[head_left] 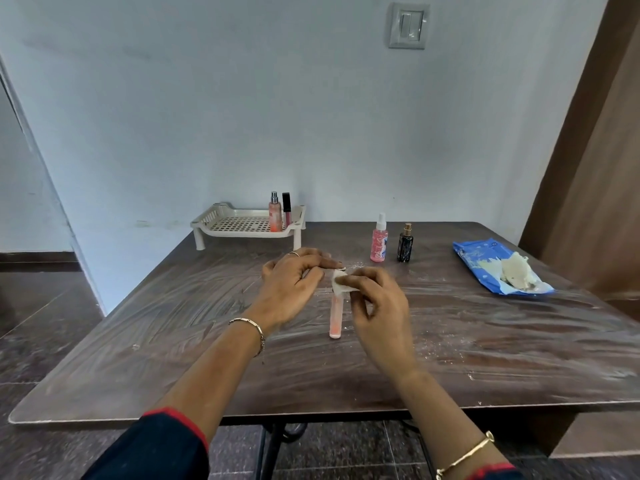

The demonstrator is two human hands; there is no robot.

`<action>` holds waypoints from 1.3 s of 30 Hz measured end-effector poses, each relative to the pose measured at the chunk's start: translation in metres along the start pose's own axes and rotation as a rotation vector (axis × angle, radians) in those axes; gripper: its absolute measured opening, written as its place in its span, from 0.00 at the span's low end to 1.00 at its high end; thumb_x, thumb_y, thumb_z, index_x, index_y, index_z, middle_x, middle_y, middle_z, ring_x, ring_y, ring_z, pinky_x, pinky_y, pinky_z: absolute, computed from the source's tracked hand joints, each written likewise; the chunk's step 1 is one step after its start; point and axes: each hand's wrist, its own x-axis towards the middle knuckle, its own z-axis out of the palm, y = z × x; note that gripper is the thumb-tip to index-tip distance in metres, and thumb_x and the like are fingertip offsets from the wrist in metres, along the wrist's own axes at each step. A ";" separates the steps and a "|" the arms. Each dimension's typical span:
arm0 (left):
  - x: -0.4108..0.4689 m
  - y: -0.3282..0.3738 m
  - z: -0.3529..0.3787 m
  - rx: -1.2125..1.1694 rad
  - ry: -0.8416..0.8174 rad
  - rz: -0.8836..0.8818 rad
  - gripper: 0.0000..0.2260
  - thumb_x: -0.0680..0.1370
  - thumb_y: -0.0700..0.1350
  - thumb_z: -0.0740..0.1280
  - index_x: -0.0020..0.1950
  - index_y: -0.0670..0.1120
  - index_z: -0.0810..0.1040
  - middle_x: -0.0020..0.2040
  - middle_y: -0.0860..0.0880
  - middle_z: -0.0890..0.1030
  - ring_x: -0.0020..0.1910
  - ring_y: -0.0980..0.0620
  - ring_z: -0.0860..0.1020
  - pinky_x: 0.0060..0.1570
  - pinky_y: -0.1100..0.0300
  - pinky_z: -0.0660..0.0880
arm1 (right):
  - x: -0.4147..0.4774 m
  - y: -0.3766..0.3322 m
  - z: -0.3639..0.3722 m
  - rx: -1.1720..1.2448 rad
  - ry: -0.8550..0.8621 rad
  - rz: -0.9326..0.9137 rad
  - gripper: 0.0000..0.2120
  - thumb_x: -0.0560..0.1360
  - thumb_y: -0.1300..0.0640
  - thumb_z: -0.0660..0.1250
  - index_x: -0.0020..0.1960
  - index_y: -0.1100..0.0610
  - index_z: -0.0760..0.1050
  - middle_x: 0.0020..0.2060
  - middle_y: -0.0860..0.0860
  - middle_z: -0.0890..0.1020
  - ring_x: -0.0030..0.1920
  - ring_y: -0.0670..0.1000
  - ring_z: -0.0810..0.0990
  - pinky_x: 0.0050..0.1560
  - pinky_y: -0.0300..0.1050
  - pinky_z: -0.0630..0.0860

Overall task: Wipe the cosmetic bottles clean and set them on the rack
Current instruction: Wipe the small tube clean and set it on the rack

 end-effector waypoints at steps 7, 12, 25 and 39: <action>0.000 0.007 0.004 0.069 0.009 0.013 0.17 0.74 0.51 0.53 0.50 0.62 0.81 0.48 0.58 0.83 0.54 0.63 0.75 0.61 0.59 0.52 | -0.003 0.005 -0.002 -0.236 -0.164 -0.144 0.12 0.71 0.66 0.69 0.54 0.59 0.81 0.46 0.52 0.79 0.41 0.53 0.80 0.38 0.48 0.80; 0.007 0.003 0.004 0.144 0.027 -0.002 0.14 0.76 0.51 0.56 0.49 0.60 0.81 0.48 0.55 0.84 0.51 0.63 0.75 0.53 0.65 0.50 | -0.012 0.010 -0.003 -0.275 -0.375 -0.096 0.14 0.72 0.66 0.68 0.55 0.55 0.81 0.46 0.50 0.76 0.43 0.53 0.79 0.44 0.46 0.79; 0.008 -0.005 0.001 0.291 0.024 -0.025 0.18 0.76 0.37 0.62 0.57 0.59 0.79 0.54 0.60 0.81 0.45 0.63 0.76 0.62 0.60 0.52 | -0.007 0.011 -0.006 -0.293 -0.601 -0.029 0.12 0.75 0.64 0.66 0.55 0.53 0.82 0.47 0.47 0.76 0.47 0.49 0.78 0.49 0.38 0.73; 0.000 -0.001 0.001 0.328 0.067 0.113 0.18 0.72 0.38 0.65 0.56 0.56 0.80 0.55 0.59 0.80 0.53 0.59 0.75 0.66 0.55 0.54 | 0.033 -0.004 -0.004 -0.226 -0.189 -0.161 0.10 0.71 0.69 0.70 0.49 0.59 0.83 0.39 0.49 0.75 0.36 0.46 0.74 0.37 0.36 0.72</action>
